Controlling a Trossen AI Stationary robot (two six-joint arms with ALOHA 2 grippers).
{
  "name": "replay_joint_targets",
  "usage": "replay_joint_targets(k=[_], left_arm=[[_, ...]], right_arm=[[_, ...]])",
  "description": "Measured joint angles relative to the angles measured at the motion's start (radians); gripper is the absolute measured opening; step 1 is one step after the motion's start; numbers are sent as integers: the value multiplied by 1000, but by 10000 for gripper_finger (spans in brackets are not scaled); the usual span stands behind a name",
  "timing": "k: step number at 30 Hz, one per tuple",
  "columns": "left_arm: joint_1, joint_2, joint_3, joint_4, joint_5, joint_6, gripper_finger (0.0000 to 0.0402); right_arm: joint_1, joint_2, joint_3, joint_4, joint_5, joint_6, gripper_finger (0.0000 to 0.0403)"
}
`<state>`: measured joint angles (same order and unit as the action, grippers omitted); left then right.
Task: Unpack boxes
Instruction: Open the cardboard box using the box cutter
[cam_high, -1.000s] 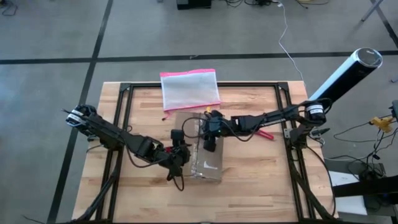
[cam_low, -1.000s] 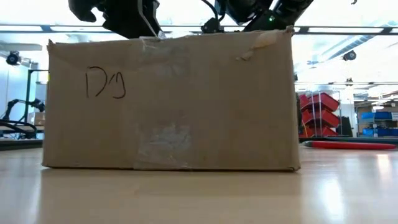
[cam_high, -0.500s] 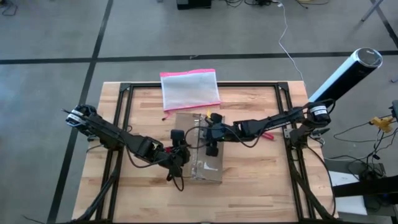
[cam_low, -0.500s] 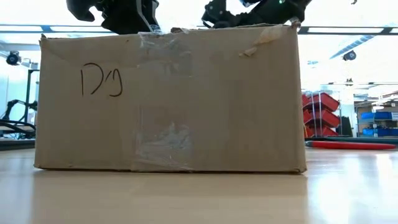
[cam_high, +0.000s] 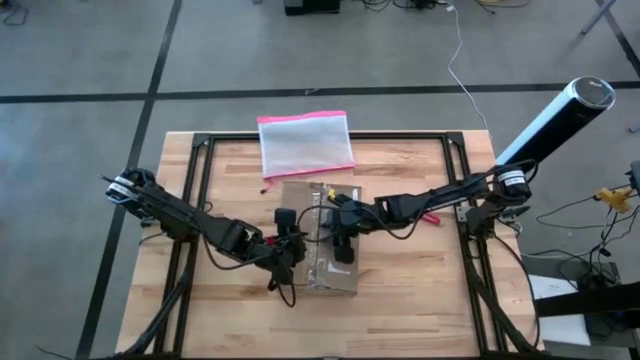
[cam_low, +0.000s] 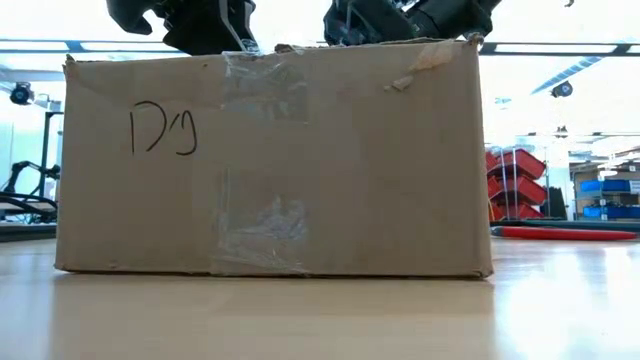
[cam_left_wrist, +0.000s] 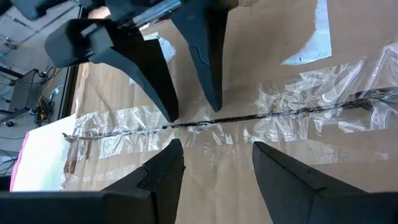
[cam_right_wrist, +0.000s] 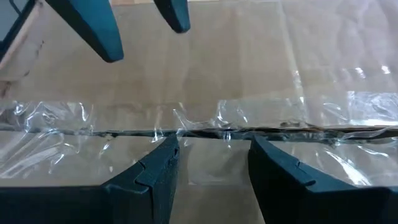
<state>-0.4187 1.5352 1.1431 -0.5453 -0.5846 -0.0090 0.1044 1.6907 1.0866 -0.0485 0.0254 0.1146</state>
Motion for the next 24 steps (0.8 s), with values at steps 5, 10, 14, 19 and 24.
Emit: replay_joint_targets(k=[5,10,14,19,24], left_arm=[[0,0,0,7,31,0,181],[-2,0,0,42,108,0,189],[-2,0,0,46,159,-8,185],[-1,0,0,31,228,-9,175],[-7,0,-1,-10,318,-12,176]], right_arm=[[-4,26,1,-1,1,16,165],[-12,48,1,2,0,19,165],[-15,54,1,7,0,19,165],[-17,54,1,6,22,18,165],[-20,54,1,3,61,15,165]])
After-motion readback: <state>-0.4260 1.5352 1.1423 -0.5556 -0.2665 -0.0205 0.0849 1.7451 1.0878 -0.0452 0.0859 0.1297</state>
